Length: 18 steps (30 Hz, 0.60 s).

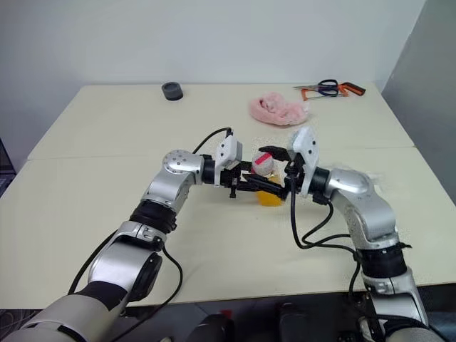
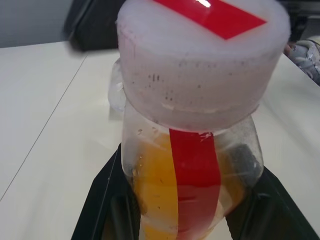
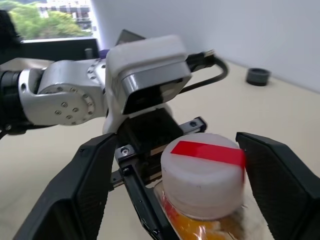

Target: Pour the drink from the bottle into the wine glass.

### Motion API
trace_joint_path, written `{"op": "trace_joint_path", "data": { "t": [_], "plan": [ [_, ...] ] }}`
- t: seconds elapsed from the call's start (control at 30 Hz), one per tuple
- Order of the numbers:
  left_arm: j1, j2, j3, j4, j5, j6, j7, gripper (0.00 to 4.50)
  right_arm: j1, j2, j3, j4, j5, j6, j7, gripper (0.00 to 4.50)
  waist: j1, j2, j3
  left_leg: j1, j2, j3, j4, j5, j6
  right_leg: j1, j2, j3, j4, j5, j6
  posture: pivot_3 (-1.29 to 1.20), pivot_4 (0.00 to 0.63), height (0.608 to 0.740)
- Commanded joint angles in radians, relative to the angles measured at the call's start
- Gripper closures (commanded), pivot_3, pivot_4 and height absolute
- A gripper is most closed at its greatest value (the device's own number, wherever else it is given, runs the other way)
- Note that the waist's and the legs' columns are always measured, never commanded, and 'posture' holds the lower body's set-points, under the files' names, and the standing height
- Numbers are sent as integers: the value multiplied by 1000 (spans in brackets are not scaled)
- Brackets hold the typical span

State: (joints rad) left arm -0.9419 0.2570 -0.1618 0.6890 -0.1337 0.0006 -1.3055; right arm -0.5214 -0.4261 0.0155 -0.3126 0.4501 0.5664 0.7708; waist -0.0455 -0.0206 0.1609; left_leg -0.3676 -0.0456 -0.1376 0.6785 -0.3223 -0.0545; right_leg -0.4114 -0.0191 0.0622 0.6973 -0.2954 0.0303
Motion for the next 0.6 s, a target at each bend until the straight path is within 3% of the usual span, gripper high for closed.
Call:
{"op": "trace_joint_path", "data": {
  "t": [0.03,0.2,0.6],
  "plan": [
    [-2,0,7,-43,-25,24,-11,2802,21,5,-19,-122,-46,-8,-119,582,1,0,0,0,0,0,0,0,0,0,0,0,0,0,0,0,150,740],
    [-6,3,0,-35,-19,37,-27,2802,45,30,41,-169,-151,-57,-228,582,1,0,0,0,0,0,0,0,0,0,0,0,1,0,0,0,150,740],
    [-29,16,-12,-7,3,24,-56,2805,82,67,163,-200,-248,-89,-290,582,-2,0,0,1,0,1,0,0,0,0,1,0,0,0,0,0,150,740]
  ]
}}
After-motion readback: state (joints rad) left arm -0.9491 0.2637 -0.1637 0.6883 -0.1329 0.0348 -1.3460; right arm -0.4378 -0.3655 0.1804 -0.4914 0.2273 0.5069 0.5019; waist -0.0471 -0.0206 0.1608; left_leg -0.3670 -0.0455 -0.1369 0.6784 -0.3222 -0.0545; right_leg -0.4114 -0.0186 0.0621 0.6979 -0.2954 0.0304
